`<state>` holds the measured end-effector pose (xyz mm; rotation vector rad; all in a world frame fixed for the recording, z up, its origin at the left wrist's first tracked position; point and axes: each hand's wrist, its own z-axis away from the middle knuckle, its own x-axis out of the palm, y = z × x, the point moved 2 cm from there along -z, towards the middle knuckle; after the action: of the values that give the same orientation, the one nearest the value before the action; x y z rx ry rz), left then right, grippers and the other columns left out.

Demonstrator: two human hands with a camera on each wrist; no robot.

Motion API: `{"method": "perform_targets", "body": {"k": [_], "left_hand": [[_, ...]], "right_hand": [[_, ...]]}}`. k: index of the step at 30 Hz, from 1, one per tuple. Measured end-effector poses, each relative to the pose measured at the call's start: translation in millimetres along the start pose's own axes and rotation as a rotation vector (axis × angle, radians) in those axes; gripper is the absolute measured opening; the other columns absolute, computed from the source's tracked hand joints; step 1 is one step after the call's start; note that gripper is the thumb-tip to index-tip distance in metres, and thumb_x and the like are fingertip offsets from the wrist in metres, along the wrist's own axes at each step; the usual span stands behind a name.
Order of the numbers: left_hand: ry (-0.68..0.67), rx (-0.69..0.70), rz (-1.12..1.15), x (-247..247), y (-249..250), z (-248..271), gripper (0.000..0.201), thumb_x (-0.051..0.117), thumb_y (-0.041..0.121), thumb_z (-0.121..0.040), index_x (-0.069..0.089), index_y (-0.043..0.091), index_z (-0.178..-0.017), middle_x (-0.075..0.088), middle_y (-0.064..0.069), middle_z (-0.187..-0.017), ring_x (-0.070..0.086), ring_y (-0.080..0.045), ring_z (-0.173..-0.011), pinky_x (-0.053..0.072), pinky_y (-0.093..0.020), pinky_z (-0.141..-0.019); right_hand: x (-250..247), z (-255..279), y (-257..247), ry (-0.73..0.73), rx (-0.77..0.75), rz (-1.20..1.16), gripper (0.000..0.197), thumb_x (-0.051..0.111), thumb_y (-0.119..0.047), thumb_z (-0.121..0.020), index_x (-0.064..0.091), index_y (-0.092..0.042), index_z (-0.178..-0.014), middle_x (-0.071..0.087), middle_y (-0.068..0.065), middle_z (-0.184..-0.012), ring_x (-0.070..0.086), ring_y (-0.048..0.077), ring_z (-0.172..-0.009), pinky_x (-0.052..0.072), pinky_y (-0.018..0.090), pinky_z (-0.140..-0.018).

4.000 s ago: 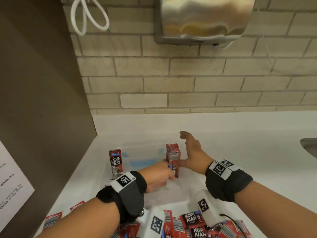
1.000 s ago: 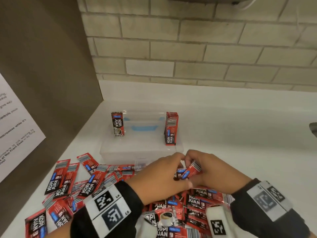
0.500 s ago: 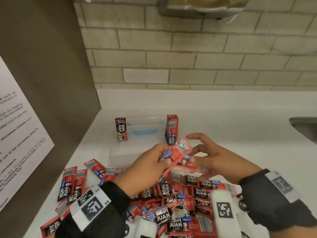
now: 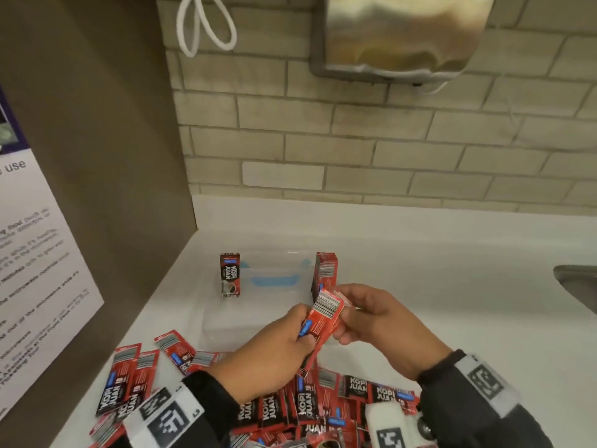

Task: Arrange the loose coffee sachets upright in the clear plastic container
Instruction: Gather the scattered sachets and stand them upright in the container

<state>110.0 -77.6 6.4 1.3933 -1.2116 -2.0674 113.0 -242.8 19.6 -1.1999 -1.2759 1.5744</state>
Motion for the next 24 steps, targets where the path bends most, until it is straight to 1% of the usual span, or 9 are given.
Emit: {"method": "perform_targets", "body": {"k": [3,5,8,10,13,15,19,22,24], "left_hand": [[0.057,0.032,-0.053,1,11,-14,0.024,0.035,0.023,-0.102,0.034,0.026,-0.126,0.056,0.006,-0.099,0.055,-0.005,-0.085,0.042,-0.013,-0.064],[0.139,0.076,-0.056,2,22,-29,0.020,0.035,0.018,-0.102,0.035,0.026,-0.119,0.055,0.003,-0.099,0.054,-0.006,-0.086,0.042,-0.015,-0.068],[0.236,0.088,-0.031,3,35,-51,0.017,0.036,0.013,-0.100,0.036,0.024,-0.113,0.055,-0.007,-0.109,0.055,-0.018,-0.100,0.043,-0.018,-0.079],[0.253,0.067,0.002,1,39,-62,0.023,0.039,0.010,-0.100,0.041,0.018,-0.121,0.052,-0.007,-0.116,0.053,-0.018,-0.106,0.043,-0.020,-0.086],[0.213,-0.026,0.070,-8,29,-69,0.045,0.039,-0.003,-0.095,0.037,0.017,-0.135,0.045,0.002,-0.130,0.046,-0.008,-0.113,0.035,-0.006,-0.085],[0.204,-0.129,0.120,-16,14,-74,0.059,0.037,-0.006,-0.093,0.026,0.016,-0.146,0.037,-0.002,-0.146,0.037,-0.014,-0.132,0.030,-0.015,-0.097],[0.115,-0.267,0.178,-14,-5,-80,0.066,0.038,-0.005,-0.092,0.016,0.013,-0.151,0.030,-0.006,-0.154,0.032,-0.020,-0.139,0.030,-0.031,-0.112],[0.025,-0.293,0.209,-6,0,-85,0.064,0.040,-0.006,-0.090,0.021,0.010,-0.149,0.041,-0.007,-0.145,0.042,-0.019,-0.130,0.036,-0.025,-0.100],[0.000,-0.306,0.220,-1,3,-91,0.059,0.042,-0.007,-0.087,0.035,0.016,-0.140,0.055,0.000,-0.110,0.051,-0.010,-0.098,0.040,-0.022,-0.079]], "right_hand": [[-7,-11,-14,-0.071,-0.035,0.084,0.034,0.044,0.008,-0.090,0.057,-0.011,-0.115,0.065,0.007,-0.083,0.060,0.012,-0.071,0.050,0.020,-0.066],[-16,-23,-27,-0.006,-0.134,0.271,0.029,0.046,0.004,-0.089,0.054,-0.012,-0.113,0.063,0.011,-0.092,0.059,0.013,-0.073,0.049,0.021,-0.065],[-29,-46,-41,0.084,-0.316,0.538,0.026,0.046,0.002,-0.087,0.053,-0.017,-0.102,0.057,0.001,-0.090,0.052,0.007,-0.072,0.043,0.022,-0.070],[-38,-61,-42,0.082,-0.340,0.598,0.027,0.047,0.003,-0.086,0.054,-0.018,-0.102,0.054,-0.004,-0.085,0.049,0.002,-0.069,0.042,0.022,-0.070],[-48,-77,-30,0.032,-0.316,0.658,0.024,0.049,0.003,-0.086,0.056,-0.012,-0.104,0.051,-0.011,-0.079,0.047,-0.001,-0.066,0.040,0.016,-0.064],[-52,-81,-20,0.019,-0.305,0.689,0.025,0.049,0.003,-0.086,0.056,-0.011,-0.106,0.053,-0.010,-0.081,0.048,-0.003,-0.066,0.037,0.009,-0.060],[-55,-85,-1,0.040,-0.288,0.746,0.028,0.050,0.001,-0.086,0.046,-0.013,-0.110,0.060,0.003,-0.087,0.048,0.001,-0.061,0.037,0.012,-0.057],[-51,-89,8,0.036,-0.311,0.791,0.024,0.052,0.000,-0.085,0.049,-0.013,-0.105,0.055,-0.002,-0.085,0.046,-0.001,-0.061,0.035,0.009,-0.056],[-48,-93,11,0.024,-0.336,0.818,0.022,0.053,-0.001,-0.084,0.052,-0.013,-0.102,0.051,-0.005,-0.087,0.045,-0.001,-0.063,0.033,0.007,-0.057]]}}
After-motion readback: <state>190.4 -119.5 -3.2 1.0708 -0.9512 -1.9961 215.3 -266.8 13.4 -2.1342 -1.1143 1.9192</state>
